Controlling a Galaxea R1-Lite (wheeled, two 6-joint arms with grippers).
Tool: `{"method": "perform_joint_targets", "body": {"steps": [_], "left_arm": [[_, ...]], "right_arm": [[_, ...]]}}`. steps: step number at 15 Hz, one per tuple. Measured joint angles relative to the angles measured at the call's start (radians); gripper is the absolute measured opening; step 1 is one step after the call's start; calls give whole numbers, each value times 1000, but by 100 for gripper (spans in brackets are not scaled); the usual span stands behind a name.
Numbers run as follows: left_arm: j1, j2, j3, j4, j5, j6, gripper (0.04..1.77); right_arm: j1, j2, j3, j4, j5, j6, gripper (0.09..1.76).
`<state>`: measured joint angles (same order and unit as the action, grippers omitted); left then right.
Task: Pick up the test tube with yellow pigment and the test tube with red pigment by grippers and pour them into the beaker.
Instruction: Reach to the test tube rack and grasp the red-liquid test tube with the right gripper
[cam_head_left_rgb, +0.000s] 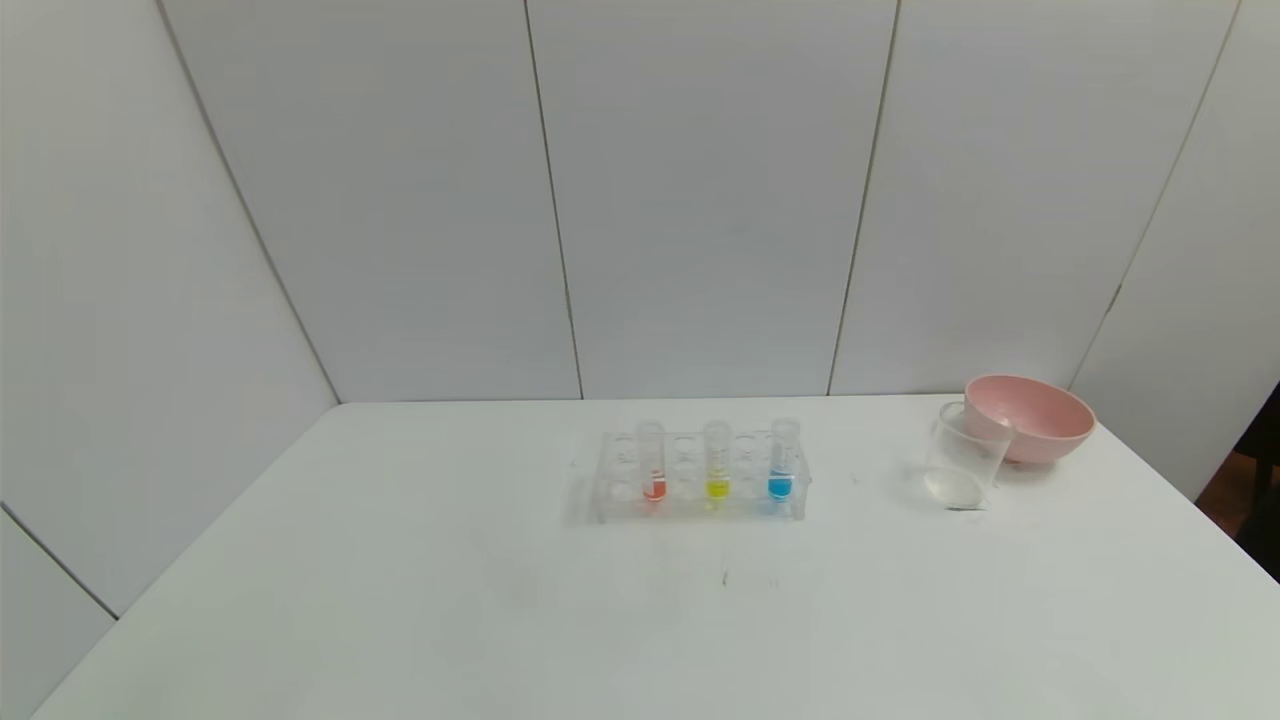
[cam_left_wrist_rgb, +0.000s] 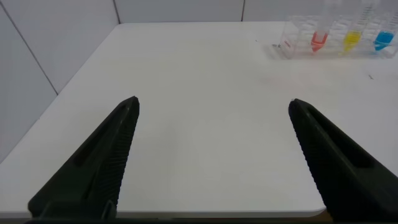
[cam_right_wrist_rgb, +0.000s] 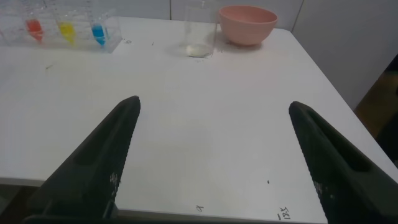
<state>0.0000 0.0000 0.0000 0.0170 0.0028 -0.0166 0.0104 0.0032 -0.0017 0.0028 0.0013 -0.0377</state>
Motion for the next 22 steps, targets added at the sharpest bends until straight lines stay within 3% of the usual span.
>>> {"method": "perform_joint_targets", "body": {"steps": [16, 22], "left_arm": [[0, 0, 0, 0, 0, 0, 172], [0, 0, 0, 0, 0, 0, 172]], "right_arm": [[0, 0, -6, 1, -4, 23, 171], [5, 157, -169, -4, 10, 26, 171]]}}
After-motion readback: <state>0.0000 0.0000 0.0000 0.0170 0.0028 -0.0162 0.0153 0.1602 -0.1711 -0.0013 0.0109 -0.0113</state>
